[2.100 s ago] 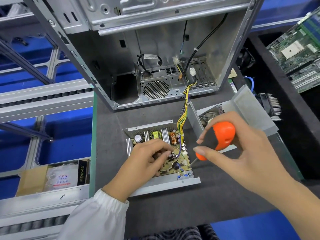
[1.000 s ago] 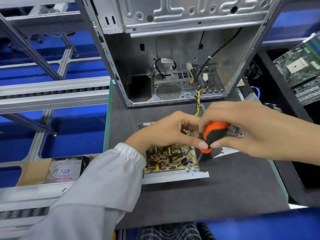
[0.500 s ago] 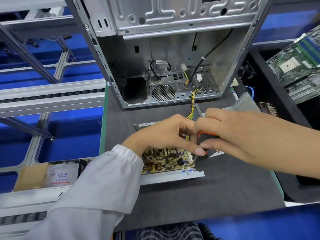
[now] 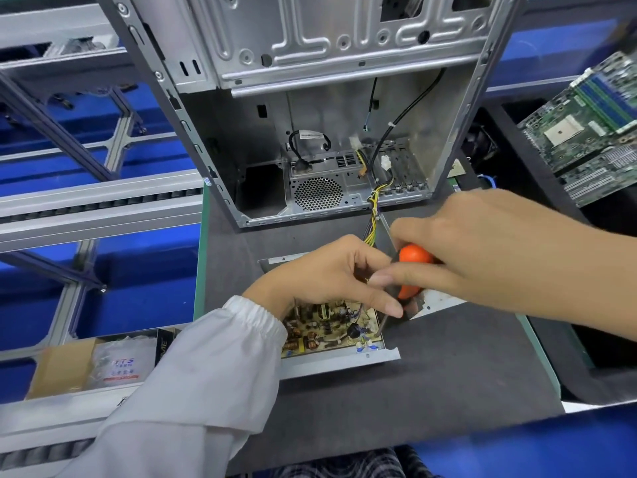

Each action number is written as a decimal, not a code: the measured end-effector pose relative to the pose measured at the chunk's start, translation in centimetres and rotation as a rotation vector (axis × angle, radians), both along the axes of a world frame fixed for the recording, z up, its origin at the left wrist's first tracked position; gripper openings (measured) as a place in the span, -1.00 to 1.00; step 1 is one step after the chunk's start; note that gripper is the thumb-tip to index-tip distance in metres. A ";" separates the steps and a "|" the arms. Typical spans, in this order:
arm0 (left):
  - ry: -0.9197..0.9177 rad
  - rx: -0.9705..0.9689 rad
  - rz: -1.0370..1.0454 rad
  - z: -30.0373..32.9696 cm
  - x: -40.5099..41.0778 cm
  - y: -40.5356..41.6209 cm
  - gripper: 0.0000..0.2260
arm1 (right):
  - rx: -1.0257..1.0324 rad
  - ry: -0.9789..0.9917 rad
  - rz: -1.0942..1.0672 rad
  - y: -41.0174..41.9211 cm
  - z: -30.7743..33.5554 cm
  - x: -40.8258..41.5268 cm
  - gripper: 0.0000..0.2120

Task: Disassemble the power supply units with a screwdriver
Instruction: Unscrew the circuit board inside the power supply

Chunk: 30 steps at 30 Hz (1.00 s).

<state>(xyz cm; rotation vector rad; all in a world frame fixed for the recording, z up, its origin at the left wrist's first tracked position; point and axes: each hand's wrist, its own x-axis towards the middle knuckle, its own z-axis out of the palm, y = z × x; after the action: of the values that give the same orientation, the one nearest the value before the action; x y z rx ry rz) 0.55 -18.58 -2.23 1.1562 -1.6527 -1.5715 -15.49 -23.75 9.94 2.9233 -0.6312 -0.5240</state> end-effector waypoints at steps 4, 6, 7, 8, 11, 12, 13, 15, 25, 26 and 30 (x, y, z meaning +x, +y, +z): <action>0.009 0.033 0.031 0.0 0.0 -0.1 -0.71 | 0.021 -0.085 0.097 0.3 -1.2 -0.4 -0.55; 0.007 0.022 0.040 0.0 0.0 -0.1 -0.72 | 0.101 -0.116 0.064 0.4 -0.9 -1.0 -0.55; 0.009 0.009 0.037 0.1 0.0 0.0 -0.75 | 0.134 -0.144 0.065 0.4 -1.2 -1.2 -0.53; 0.014 -0.001 0.036 0.1 -0.1 0.0 -0.81 | 0.164 -0.169 0.054 0.3 -1.3 -1.3 -0.51; 0.035 -0.001 0.040 0.2 -0.2 0.0 -0.91 | 0.169 -0.180 -0.002 0.4 -0.9 -1.4 -0.46; 0.042 0.005 0.035 0.2 -0.2 0.1 -0.90 | 0.164 -0.205 0.010 0.3 -1.2 -1.6 -0.47; 0.043 0.008 0.028 0.2 -0.3 0.2 -0.86 | 0.152 -0.194 0.028 0.5 -1.2 -1.6 -0.47; 0.057 0.008 0.016 0.3 -0.4 0.4 -0.71 | 0.155 -0.195 0.016 0.5 -1.2 -1.7 -0.47; 0.072 -0.019 0.035 0.6 -0.4 0.2 -0.67 | 0.114 -0.197 -0.004 0.6 -0.7 -1.3 -0.34; 0.072 -0.020 0.034 0.5 -0.3 0.2 -0.66 | 0.115 -0.194 -0.001 0.6 -0.7 -1.3 -0.34; 0.070 -0.014 0.025 0.4 -0.3 0.1 -0.63 | 0.135 -0.197 -0.004 0.5 -1.0 -1.4 -0.39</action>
<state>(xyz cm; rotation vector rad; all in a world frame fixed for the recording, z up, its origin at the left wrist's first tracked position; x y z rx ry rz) 0.22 -18.47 -1.85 1.0982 -1.5961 -1.5641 -16.85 -23.26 8.95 3.1290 -0.6463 -0.2915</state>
